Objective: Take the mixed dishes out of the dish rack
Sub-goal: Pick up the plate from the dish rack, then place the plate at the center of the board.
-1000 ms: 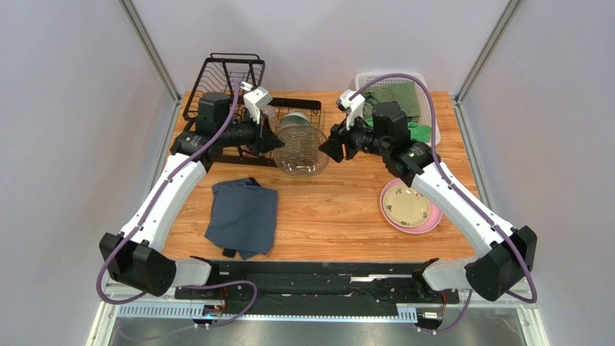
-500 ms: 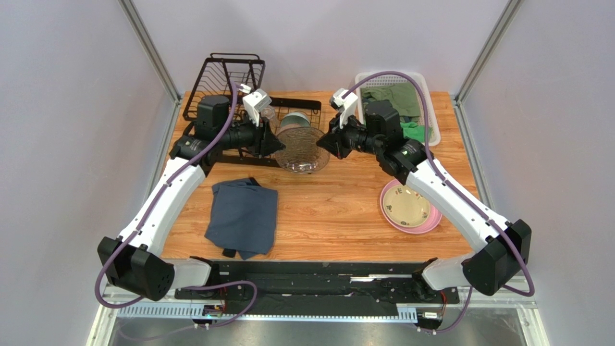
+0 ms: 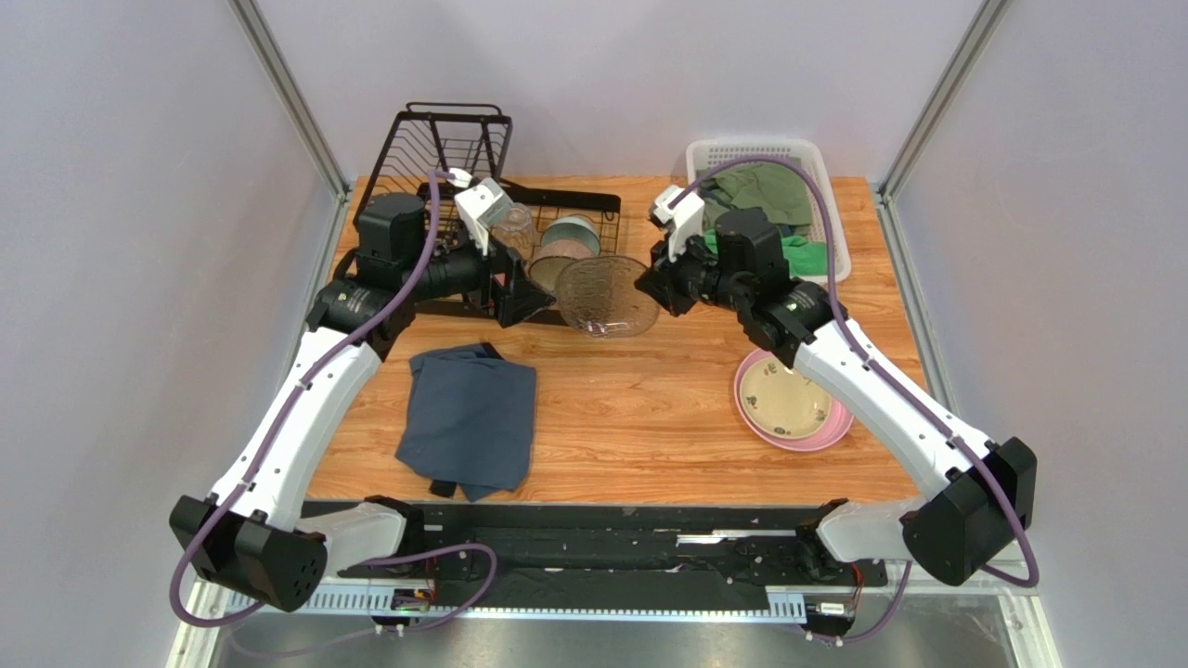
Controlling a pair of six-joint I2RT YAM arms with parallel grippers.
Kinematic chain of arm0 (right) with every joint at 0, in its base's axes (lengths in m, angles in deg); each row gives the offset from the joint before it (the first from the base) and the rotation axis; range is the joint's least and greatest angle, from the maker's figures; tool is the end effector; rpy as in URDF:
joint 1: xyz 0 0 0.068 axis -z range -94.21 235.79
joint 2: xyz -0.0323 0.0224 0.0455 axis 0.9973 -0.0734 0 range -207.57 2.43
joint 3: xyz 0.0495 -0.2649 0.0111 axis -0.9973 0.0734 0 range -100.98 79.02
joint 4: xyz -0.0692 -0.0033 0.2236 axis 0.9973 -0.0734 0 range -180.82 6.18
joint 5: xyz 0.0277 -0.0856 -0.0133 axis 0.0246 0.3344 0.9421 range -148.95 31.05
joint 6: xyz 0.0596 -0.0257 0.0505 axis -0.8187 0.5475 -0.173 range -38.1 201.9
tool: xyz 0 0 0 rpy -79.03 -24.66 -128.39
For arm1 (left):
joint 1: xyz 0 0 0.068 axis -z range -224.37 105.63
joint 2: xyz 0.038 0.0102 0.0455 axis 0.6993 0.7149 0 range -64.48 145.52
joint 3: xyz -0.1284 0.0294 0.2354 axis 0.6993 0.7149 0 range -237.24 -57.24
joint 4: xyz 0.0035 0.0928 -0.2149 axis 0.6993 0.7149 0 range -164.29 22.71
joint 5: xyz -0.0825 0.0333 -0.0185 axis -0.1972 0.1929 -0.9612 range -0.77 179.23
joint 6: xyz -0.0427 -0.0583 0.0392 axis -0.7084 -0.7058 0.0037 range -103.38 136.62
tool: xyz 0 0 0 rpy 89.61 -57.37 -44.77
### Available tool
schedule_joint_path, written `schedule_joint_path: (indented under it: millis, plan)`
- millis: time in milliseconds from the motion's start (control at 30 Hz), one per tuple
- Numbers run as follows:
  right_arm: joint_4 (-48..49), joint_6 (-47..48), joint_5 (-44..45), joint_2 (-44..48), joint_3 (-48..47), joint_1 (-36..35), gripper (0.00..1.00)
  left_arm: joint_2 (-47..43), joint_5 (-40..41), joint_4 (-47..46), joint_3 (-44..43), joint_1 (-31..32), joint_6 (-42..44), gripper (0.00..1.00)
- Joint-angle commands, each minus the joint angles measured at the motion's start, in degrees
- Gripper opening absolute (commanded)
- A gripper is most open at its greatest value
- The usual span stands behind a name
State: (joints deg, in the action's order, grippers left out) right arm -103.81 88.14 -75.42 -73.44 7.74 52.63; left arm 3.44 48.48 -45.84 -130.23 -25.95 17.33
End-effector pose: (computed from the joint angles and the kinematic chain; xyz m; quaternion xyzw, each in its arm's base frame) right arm 0.2449 0.1842 0.3496 -0.3536 0.7579 0.2417 0.4921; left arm 0.2216 -0.1230 0.3831 0.3188 0.7408 -0.3668 0.4638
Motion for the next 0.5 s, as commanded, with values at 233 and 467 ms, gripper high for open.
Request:
schedule_joint_path:
  millis: [233, 467]
  plan:
    - [-8.5, 6.6, -6.1, 10.2, 9.6, 18.9, 0.00, -2.2, 1.1, 3.2, 0.7, 0.3, 8.3, 0.92]
    - [-15.7, 16.5, -11.7, 14.3, 15.8, 31.3, 0.00, -1.5, 2.9, 5.0, 1.5, 0.3, 11.8, 0.91]
